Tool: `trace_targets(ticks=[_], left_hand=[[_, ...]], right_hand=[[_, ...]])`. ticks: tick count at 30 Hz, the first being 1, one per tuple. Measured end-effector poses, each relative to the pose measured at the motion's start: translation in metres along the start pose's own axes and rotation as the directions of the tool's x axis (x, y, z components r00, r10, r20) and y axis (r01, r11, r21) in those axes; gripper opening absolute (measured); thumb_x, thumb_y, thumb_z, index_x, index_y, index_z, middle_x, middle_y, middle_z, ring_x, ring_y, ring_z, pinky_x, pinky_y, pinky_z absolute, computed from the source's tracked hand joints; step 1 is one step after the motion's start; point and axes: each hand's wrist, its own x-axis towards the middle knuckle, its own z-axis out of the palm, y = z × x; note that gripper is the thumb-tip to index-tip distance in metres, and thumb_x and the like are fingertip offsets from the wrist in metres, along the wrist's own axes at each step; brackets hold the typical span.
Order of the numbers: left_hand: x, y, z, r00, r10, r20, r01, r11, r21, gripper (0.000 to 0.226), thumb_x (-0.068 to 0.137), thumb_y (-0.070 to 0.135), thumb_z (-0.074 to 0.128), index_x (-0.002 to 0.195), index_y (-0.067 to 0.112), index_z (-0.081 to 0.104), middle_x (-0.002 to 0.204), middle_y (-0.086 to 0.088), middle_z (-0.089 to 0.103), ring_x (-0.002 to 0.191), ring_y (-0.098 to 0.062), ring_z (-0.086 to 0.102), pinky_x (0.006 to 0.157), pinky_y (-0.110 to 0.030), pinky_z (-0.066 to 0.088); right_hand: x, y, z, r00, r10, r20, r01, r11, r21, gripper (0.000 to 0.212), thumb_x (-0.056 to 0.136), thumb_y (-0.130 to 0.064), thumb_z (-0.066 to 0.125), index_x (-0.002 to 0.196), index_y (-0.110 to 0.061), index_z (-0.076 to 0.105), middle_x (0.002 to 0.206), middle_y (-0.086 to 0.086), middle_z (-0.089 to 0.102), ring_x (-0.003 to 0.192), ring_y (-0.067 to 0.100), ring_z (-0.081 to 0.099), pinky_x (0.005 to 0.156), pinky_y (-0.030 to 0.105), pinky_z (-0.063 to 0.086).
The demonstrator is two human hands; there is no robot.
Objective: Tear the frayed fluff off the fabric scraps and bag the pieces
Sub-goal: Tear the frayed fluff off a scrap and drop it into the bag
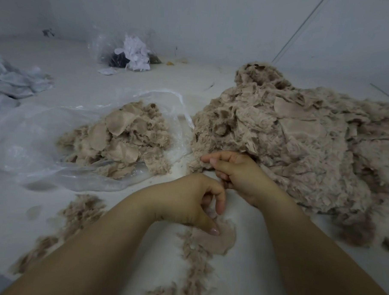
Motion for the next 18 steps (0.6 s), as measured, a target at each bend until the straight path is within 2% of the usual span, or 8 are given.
trace_targets(ticks=[4, 6, 8, 11, 12, 14, 16, 18], left_hand=[[0.005, 0.003, 0.007, 0.998, -0.053, 0.034, 0.048, 0.991, 0.123, 0.018, 0.072, 0.026, 0.087, 0.082, 0.023, 0.071, 0.076, 0.002, 0.064, 0.066, -0.008, 0.056, 0.072, -0.033, 0.054], [0.005, 0.004, 0.007, 0.999, -0.037, 0.030, 0.034, 0.994, 0.105, 0.012, 0.076, 0.023, 0.084, 0.080, 0.021, 0.073, 0.076, -0.007, 0.066, 0.062, -0.007, 0.053, 0.066, -0.030, 0.049], [0.003, 0.005, 0.004, 1.000, -0.030, 0.002, 0.030, 0.999, 0.016, 0.007, 0.079, 0.019, 0.081, 0.079, 0.018, 0.074, 0.069, -0.011, 0.062, 0.057, -0.007, 0.049, 0.058, -0.025, 0.043], [-0.002, 0.003, -0.002, 0.997, -0.052, -0.056, 0.037, 0.969, -0.245, 0.004, 0.082, 0.011, 0.078, 0.079, 0.012, 0.075, 0.079, -0.028, 0.063, 0.063, -0.022, 0.054, 0.059, -0.029, 0.049], [-0.002, 0.002, -0.004, 0.994, -0.064, -0.087, 0.032, 0.944, -0.328, 0.005, 0.083, 0.009, 0.076, 0.079, 0.011, 0.074, 0.077, -0.028, 0.062, 0.062, -0.024, 0.054, 0.058, -0.029, 0.050], [0.000, 0.000, -0.004, 0.981, -0.105, -0.163, 0.022, 0.894, -0.448, 0.012, 0.086, 0.004, 0.072, 0.077, 0.012, 0.072, 0.066, -0.012, 0.060, 0.056, -0.020, 0.052, 0.052, -0.027, 0.047], [0.003, -0.001, -0.001, 0.962, -0.163, -0.220, 0.027, 0.856, -0.516, 0.018, 0.091, 0.004, 0.066, 0.075, 0.014, 0.067, 0.063, -0.003, 0.057, 0.054, -0.019, 0.052, 0.051, -0.028, 0.044], [0.006, -0.001, 0.003, 0.945, -0.216, -0.246, 0.031, 0.807, -0.589, 0.017, 0.095, 0.005, 0.060, 0.079, 0.010, 0.062, 0.064, -0.006, 0.060, 0.052, -0.021, 0.055, 0.050, -0.031, 0.043]], right_hand=[[0.000, 0.001, 0.000, 1.000, 0.005, -0.011, -0.005, 1.000, -0.011, 0.019, 0.100, -0.016, 0.053, 0.107, -0.016, 0.071, 0.050, -0.010, 0.045, 0.049, 0.001, 0.043, 0.053, 0.019, 0.046], [0.000, 0.001, 0.000, 1.000, 0.000, -0.010, 0.000, 1.000, -0.019, 0.019, 0.100, -0.017, 0.053, 0.106, -0.016, 0.072, 0.050, -0.011, 0.046, 0.050, 0.001, 0.043, 0.053, 0.019, 0.047], [-0.001, 0.002, -0.001, 1.000, -0.003, -0.006, 0.003, 1.000, -0.021, 0.019, 0.100, -0.018, 0.054, 0.106, -0.018, 0.072, 0.051, -0.011, 0.046, 0.050, 0.002, 0.044, 0.054, 0.020, 0.048], [0.000, 0.002, 0.000, 1.000, -0.011, -0.002, 0.011, 1.000, -0.010, 0.020, 0.098, -0.018, 0.055, 0.103, -0.020, 0.074, 0.052, -0.009, 0.046, 0.052, 0.003, 0.046, 0.055, 0.022, 0.049], [-0.001, 0.001, 0.001, 1.000, -0.017, -0.003, 0.017, 1.000, -0.007, 0.020, 0.098, -0.018, 0.055, 0.101, -0.020, 0.075, 0.055, -0.004, 0.048, 0.055, 0.006, 0.048, 0.058, 0.024, 0.049], [-0.002, 0.000, 0.002, 0.999, -0.043, -0.009, 0.043, 0.998, -0.034, 0.021, 0.097, -0.021, 0.058, 0.089, -0.018, 0.077, 0.065, 0.008, 0.053, 0.063, 0.014, 0.051, 0.064, 0.028, 0.049], [-0.004, -0.002, 0.004, 0.997, -0.076, 0.006, 0.076, 0.995, -0.061, 0.030, 0.092, -0.036, 0.063, 0.071, -0.017, 0.073, 0.063, 0.006, 0.056, 0.059, 0.011, 0.051, 0.061, 0.025, 0.044], [-0.005, -0.005, 0.004, 0.998, -0.051, 0.029, 0.052, 0.998, -0.022, 0.043, 0.077, -0.059, 0.067, 0.064, -0.019, 0.072, 0.058, 0.001, 0.060, 0.054, 0.010, 0.055, 0.056, 0.024, 0.045]])
